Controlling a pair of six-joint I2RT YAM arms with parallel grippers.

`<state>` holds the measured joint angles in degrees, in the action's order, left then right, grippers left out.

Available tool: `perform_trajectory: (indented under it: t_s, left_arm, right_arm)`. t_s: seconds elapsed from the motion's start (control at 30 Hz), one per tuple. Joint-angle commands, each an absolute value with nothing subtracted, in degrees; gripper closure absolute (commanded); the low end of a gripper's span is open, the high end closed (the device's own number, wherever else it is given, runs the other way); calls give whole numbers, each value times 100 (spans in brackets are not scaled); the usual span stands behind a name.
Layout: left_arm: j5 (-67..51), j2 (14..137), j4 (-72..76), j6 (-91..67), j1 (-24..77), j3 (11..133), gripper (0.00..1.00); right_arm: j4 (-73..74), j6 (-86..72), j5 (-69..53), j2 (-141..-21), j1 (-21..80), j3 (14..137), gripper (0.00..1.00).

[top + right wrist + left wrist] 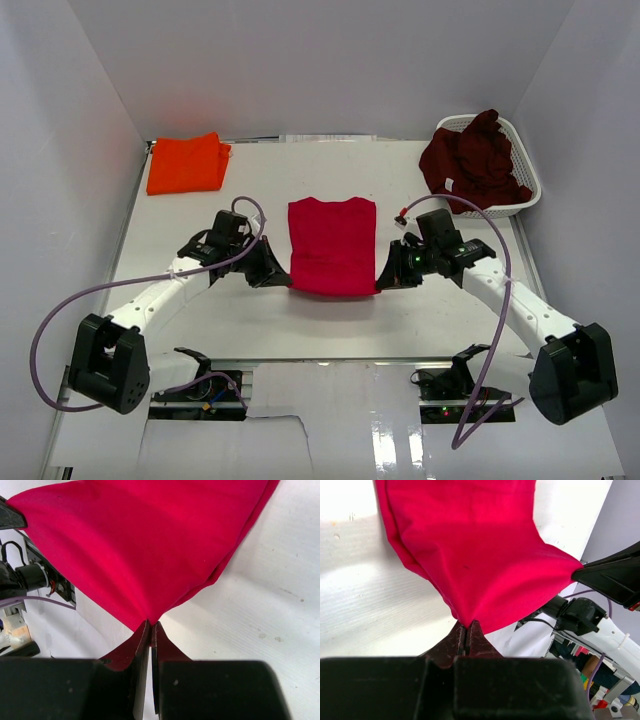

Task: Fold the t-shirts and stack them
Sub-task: Grab one side of the 2/3 rectangular tshirt with both arms, then fold the long partially folded tshirt into a neat square

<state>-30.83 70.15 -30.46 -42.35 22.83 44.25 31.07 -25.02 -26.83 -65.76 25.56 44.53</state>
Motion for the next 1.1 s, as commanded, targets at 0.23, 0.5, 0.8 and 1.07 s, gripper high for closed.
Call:
perform_trajectory:
  t_s: [0.23, 0.5, 0.8, 1.07]
  left_arm:
    - [-3243, 7514, -3120, -4008, 2022, 5342, 100]
    - [-3366, 8103, -3120, -3806, 1705, 6037, 100]
    - [-3542, 8991, -2954, -3744, 1573, 6714, 100]
    - [-3516, 9404, -2909, -3744, 1529, 7189, 100]
  right_arm:
    - [3226, -2153, -2821, -7154, 2321, 5422, 92]
    - [3252, -1943, -2962, -7672, 2074, 5958, 92]
    - [3270, -1732, -3094, -8358, 1828, 6521, 92]
    - [3261, -1591, -3120, -8824, 1714, 6986, 92]
